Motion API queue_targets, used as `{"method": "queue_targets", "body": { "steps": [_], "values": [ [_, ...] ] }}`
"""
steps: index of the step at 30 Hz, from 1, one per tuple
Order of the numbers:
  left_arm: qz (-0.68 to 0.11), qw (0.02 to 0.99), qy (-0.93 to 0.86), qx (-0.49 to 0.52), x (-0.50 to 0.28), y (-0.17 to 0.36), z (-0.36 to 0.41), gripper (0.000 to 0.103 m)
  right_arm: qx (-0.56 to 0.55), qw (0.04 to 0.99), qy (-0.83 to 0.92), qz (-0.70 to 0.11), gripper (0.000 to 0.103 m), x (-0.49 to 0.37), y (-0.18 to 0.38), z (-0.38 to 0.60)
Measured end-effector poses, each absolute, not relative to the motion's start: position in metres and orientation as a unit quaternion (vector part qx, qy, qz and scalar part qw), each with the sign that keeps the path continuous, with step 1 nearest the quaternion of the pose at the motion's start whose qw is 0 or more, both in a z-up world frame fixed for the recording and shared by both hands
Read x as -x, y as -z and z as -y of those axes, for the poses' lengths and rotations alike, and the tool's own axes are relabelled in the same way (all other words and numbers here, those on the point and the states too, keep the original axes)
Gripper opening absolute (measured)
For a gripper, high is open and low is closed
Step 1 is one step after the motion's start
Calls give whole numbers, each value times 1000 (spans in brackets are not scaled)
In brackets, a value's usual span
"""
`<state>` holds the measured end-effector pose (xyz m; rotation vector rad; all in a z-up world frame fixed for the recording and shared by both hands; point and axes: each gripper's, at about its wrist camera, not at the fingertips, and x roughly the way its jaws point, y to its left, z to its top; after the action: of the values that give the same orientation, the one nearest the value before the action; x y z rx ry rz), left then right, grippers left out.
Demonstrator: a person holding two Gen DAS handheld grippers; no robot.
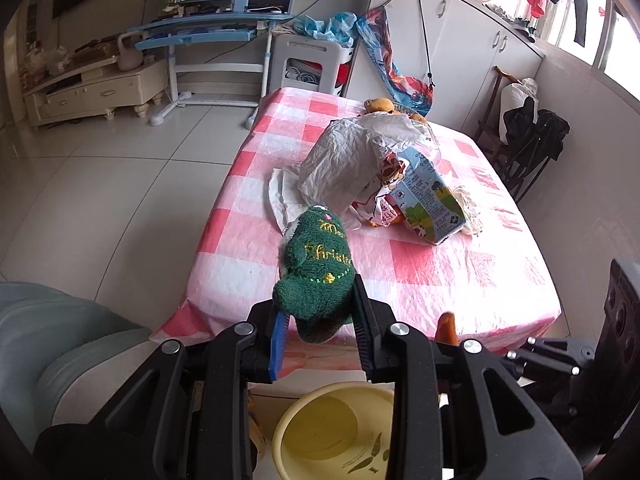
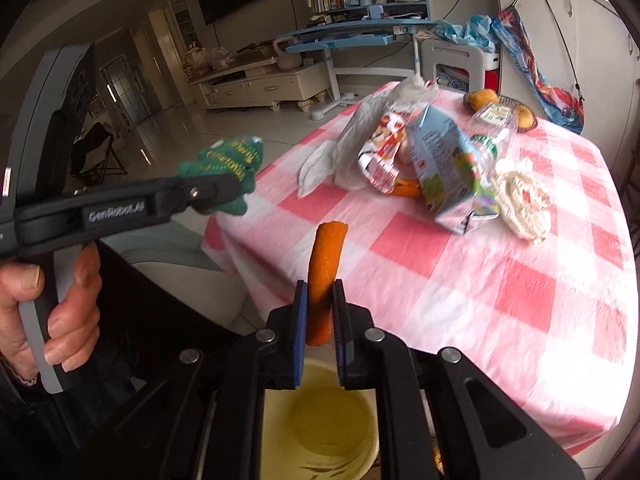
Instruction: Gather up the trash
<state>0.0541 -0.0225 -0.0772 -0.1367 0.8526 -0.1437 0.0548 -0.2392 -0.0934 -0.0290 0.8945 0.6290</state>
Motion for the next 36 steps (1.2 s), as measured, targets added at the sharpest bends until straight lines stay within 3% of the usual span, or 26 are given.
{"method": "queue_targets", "body": {
  "steps": [8, 10, 21, 26, 29, 33, 36],
  "values": [
    [-408, 908, 74, 55, -37, 77, 24, 28, 28, 811, -320, -489, 17, -22, 123, 223],
    [-408, 908, 77, 51, -33, 77, 26, 28, 33, 812, -313, -491, 30, -20, 125, 223],
    [-504, 854, 131, 2, 0, 125, 67, 28, -80, 904, -211, -364, 58, -23, 78, 289],
    [-572, 806, 147, -36, 18, 158, 81, 29, -110, 917, -188, -336, 59, -22, 74, 297],
    [-580, 799, 150, -51, 21, 161, 86, 36, -111, 918, -183, -334, 60, -25, 71, 296],
    [-543, 825, 154, -45, 24, 145, 83, 56, -104, 921, -177, -331, 64, -17, 69, 298],
    [-509, 846, 149, -59, 25, 132, 84, 61, -99, 923, -172, -331, 65, -12, 74, 300]
  ]
}}
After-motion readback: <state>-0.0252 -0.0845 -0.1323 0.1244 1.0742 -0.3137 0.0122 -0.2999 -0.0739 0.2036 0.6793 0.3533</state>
